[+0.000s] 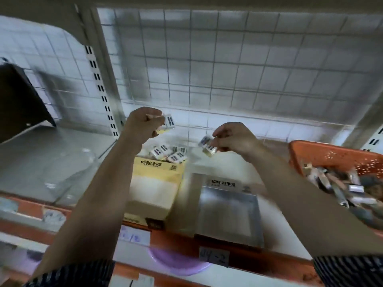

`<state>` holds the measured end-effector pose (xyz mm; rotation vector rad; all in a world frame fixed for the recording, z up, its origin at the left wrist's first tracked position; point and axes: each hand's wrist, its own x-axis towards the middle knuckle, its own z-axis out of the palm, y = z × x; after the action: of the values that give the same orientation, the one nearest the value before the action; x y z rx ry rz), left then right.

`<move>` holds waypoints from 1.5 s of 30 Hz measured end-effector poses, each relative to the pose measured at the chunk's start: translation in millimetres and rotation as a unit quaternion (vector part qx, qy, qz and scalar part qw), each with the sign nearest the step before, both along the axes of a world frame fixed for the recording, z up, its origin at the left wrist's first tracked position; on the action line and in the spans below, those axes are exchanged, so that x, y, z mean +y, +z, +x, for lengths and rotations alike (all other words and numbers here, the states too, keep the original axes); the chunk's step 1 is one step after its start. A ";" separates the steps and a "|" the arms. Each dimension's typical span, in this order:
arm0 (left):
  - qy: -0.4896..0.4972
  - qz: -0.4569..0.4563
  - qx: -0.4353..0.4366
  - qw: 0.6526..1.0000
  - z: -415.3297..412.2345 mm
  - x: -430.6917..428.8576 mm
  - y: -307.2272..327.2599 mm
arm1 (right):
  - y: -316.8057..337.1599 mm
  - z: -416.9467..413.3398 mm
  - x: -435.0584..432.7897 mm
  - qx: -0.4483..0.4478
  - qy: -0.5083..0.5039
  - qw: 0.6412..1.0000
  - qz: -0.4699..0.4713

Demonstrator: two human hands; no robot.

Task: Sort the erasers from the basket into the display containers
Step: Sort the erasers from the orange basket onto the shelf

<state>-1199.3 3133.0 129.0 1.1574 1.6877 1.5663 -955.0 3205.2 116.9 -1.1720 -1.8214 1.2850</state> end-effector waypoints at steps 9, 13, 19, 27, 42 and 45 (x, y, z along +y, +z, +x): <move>0.005 -0.079 0.144 0.986 -57.9 6.0 -34.2 | -55.5 -101.1 8.8 -0.086 -0.027 0.996 0.017; -0.021 -0.109 0.153 0.982 -57.9 15.5 -41.2 | -59.5 -102.8 5.4 -0.089 -0.046 0.994 0.033; -0.056 -0.170 0.162 0.970 -44.8 32.6 -51.3 | -41.9 -74.1 0.5 -0.077 -0.090 0.991 0.055; -0.061 -0.252 0.387 0.885 -42.5 37.1 -40.0 | -19.2 -22.5 -10.4 -0.064 -0.115 0.989 0.070; -0.238 0.073 0.251 0.936 198.9 57.9 -11.2 | 13.5 192.4 -26.0 -0.064 -0.278 0.946 0.152; -0.265 0.091 0.266 0.922 242.2 60.8 -14.5 | 10.5 237.8 -29.8 -0.119 -0.311 0.929 0.160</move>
<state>-957.2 3193.8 114.5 2.0773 1.3564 1.1352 -717.2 3175.4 127.4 -1.5866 -1.5408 0.4820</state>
